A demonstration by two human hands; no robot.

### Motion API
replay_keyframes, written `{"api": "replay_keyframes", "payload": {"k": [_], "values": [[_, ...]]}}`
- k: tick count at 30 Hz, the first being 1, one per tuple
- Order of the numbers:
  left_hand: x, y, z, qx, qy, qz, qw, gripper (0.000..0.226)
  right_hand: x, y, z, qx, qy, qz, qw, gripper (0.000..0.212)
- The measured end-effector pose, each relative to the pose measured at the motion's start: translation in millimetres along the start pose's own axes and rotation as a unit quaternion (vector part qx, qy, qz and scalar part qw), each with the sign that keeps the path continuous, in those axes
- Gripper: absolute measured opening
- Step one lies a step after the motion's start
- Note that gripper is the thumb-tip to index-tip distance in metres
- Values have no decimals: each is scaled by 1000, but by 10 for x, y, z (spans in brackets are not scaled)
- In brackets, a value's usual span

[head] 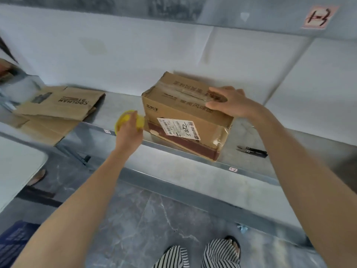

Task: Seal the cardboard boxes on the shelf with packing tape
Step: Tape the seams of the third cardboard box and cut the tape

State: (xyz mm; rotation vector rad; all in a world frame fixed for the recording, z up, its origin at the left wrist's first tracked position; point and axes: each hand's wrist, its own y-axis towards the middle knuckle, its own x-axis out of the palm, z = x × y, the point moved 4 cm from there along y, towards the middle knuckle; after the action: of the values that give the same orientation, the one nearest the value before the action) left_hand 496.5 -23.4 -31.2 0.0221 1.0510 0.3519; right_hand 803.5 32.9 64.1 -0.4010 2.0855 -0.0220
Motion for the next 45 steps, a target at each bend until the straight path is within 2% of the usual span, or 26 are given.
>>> {"api": "replay_keyframes", "payload": {"k": [4, 8, 15, 18, 20, 24, 27, 29, 30, 32, 35, 38, 43, 45], "values": [[100, 215, -190, -18, 41, -49, 998, 60, -8, -55, -15, 12, 29, 6, 999, 64], [227, 415, -263, -2, 79, -75, 994, 62, -19, -70, -32, 17, 51, 6, 999, 63], [486, 509, -402, 1, 113, -119, 986, 52, 3, -49, -35, 21, 60, 5, 998, 63], [455, 542, -395, -1, 112, -116, 987, 41, 6, -38, -27, 21, 59, 1, 998, 64], [364, 476, -312, -17, 77, -81, 994, 40, 5, -32, -20, 16, 53, -1, 998, 64], [101, 75, 189, -9, -75, 57, 996, 45, -6, -30, -25, 2, 20, -2, 1000, 64], [-25, -411, 726, -22, -230, 144, 962, 37, -19, -61, -33, -14, -16, 7, 1000, 65], [-36, -732, 1065, -50, -317, 166, 932, 33, -40, -93, -24, -26, -36, 12, 999, 67], [2, -853, 1213, -71, -352, 155, 920, 28, -50, -107, -20, -30, -46, 13, 998, 68], [145, -1021, 1468, -129, -418, 81, 896, 17, -62, -136, -25, -37, -68, 17, 997, 70], [282, -1185, 1684, -192, -461, 10, 866, 26, -40, -205, -34, -53, -95, 19, 994, 73], [283, -1280, 1679, -193, -468, -12, 862, 34, -29, -285, 50, -68, -99, -1, 993, 72], [220, -1384, 1604, -159, -518, -75, 837, 34, -45, -406, 198, -91, -68, -20, 993, 64], [242, -1443, 1590, -142, -515, -77, 842, 18, -41, -424, 228, -96, -60, -23, 993, 64]]}}
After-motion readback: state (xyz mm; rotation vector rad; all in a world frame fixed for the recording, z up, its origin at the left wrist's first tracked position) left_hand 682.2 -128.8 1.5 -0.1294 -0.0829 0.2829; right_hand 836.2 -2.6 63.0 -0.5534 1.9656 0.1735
